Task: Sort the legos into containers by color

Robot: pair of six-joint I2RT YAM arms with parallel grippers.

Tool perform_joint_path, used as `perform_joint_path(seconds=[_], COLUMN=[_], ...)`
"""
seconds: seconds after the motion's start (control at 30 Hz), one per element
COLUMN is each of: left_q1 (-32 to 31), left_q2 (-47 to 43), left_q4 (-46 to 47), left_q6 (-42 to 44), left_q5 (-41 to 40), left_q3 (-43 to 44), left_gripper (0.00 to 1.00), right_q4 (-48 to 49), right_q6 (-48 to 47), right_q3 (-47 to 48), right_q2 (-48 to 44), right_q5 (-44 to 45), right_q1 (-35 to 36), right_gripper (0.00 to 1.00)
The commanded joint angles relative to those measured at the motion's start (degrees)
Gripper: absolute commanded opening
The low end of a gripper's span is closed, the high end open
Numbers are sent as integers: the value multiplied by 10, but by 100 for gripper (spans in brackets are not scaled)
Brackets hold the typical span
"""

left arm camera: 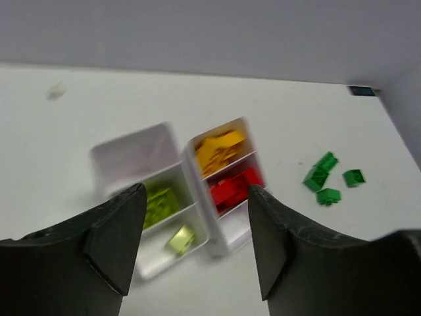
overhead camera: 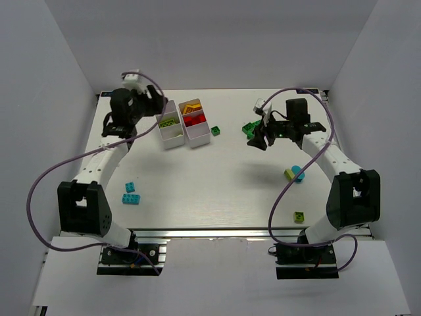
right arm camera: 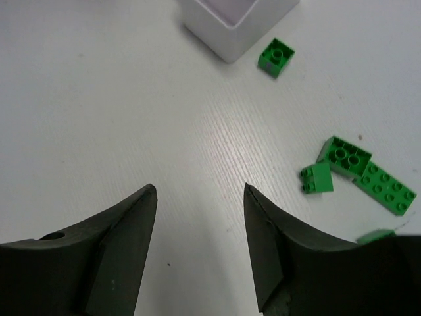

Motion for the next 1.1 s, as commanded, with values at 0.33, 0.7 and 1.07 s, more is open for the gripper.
perform_joint_path(seconds=[0.33, 0.7, 1.07], left_q1=[115, 132, 136], left_q2=[-167, -178, -195], left_q4=[-142, -221, -232], left_q6=[-130, -125, -158], left_q5=[-91, -90, -91], left_q3=[-173, -153, -188], left_gripper=[98, 98, 98], right_q4=[-338, -483, -357], right_q6=[-364, -843, -804], right_q3=[18, -19, -79], right_q2=[7, 49, 58], right_q5=[60, 38, 69], right_q1=[-89, -311, -317], right_gripper=[80, 89, 90])
